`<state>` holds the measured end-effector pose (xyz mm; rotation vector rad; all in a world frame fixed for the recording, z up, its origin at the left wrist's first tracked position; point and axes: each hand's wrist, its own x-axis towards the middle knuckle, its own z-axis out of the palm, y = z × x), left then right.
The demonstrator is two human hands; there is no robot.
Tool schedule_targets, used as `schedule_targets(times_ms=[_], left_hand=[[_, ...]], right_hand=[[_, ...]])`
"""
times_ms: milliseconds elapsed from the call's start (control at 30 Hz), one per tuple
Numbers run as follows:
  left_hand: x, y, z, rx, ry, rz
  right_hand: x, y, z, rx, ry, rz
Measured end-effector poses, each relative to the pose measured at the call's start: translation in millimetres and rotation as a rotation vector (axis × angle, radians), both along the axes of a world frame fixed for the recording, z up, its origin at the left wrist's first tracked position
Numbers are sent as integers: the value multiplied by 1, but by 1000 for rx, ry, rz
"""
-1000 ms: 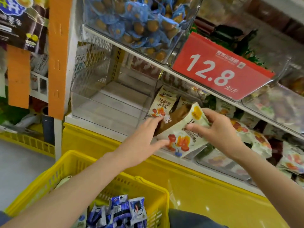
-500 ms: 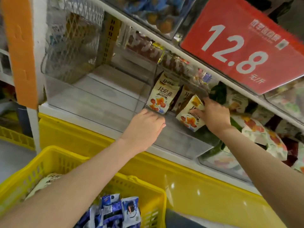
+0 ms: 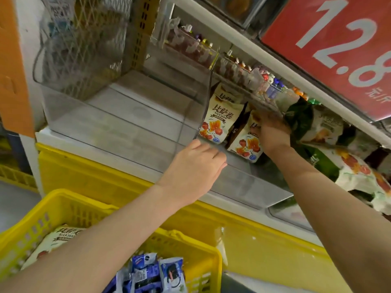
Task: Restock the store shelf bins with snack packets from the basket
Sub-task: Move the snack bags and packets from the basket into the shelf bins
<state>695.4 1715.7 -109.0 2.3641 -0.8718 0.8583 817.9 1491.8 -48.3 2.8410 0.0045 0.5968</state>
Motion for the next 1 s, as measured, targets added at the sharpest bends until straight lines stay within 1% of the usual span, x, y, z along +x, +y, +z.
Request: schedule_targets(times_ms=[100,200,267,333,433,500,600,667,733,833,900,933,1000], left_hand=[[-1,0,1,7,9,9],[-3,0,3,16,21,21],[-5,0,6,39,49,21],[-7,0,9,60,93,17],[-9,0,11,83,143,29],[-11,0,13,112,187,44],[-19,1,20,158,247,77],[-30,6,24,167,245,103],[-49,17,25,127,251,112],[-86,43,22,94,190,139],[-109,65,11,75,138,204],[-116,78,3,69,144,245],[-128,106,-18,70,228,324]], right_hand=[[-2,3,0,143,69,19],[-11,6,1,188,122,29],[-22,10,3,204,127,-6],[-38,16,5,261,113,-13],[-76,25,0,380,101,73],[-105,28,-6,413,141,101],[-151,33,-18,377,241,175],[-176,36,-28,279,232,222],[-195,40,-34,220,194,247],[-218,55,-41,254,162,305],[-232,73,-48,305,178,371],[-238,84,-53,323,200,405],[-247,107,-69,355,265,462]])
